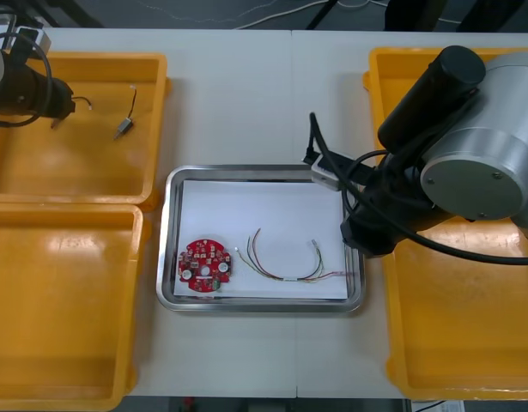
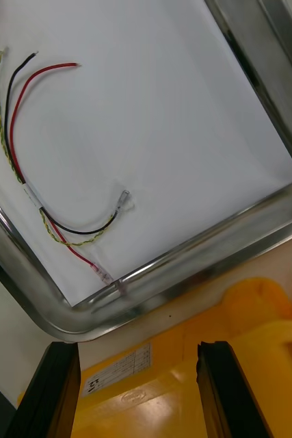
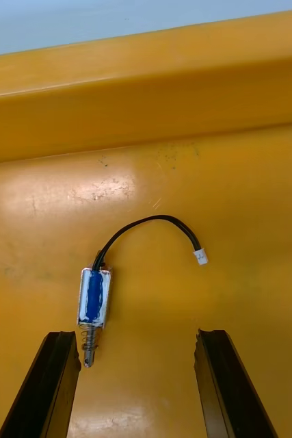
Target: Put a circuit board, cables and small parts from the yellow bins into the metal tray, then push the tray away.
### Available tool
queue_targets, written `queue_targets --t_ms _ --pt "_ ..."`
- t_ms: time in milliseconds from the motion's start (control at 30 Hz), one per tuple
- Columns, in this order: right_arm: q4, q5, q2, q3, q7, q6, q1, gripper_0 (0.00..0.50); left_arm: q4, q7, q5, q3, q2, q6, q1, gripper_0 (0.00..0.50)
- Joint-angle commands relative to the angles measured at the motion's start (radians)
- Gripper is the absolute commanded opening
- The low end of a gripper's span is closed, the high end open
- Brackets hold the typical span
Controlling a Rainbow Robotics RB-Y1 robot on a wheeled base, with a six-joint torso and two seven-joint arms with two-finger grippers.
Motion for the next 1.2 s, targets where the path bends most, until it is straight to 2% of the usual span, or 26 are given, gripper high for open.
queue_targets --t_ms 33,167,367,600,800,967,1200 --pt "-0.060 -0.020 0.001 -0.116 -0.113 0.026 0.047 0.500 0.055 -0.107 -0.024 0.023 -0.032 -0.063 -0.075 0.500" --pt "-0.076 -0.029 -0.038 -0.166 -0.225 0.026 0.068 0.500 0.127 -0.124 -0.035 0.012 -0.040 -0.115 -0.105 0.500" --pt "-0.079 -0.041 -0.073 -0.260 -0.382 0.026 0.110 0.500 0.157 -0.130 -0.047 -0.002 -0.039 -0.147 -0.116 0.500" --pt "-0.079 -0.006 -0.108 -0.355 -0.509 0.026 0.164 0.500 0.196 -0.143 -0.053 -0.022 -0.034 -0.191 -0.119 0.500" --pt "-0.073 0.051 -0.121 -0.421 -0.510 0.026 0.196 0.500 0.216 -0.147 -0.047 -0.042 -0.029 -0.218 -0.118 0.500" --pt "-0.031 0.045 -0.125 -0.450 -0.481 0.026 0.194 0.500 0.228 -0.147 -0.051 -0.043 -0.029 -0.218 -0.118 0.500" --pt "0.070 0.048 -0.128 -0.470 -0.336 0.010 0.164 0.500 0.263 -0.146 -0.042 -0.052 -0.037 -0.221 -0.118 0.500"
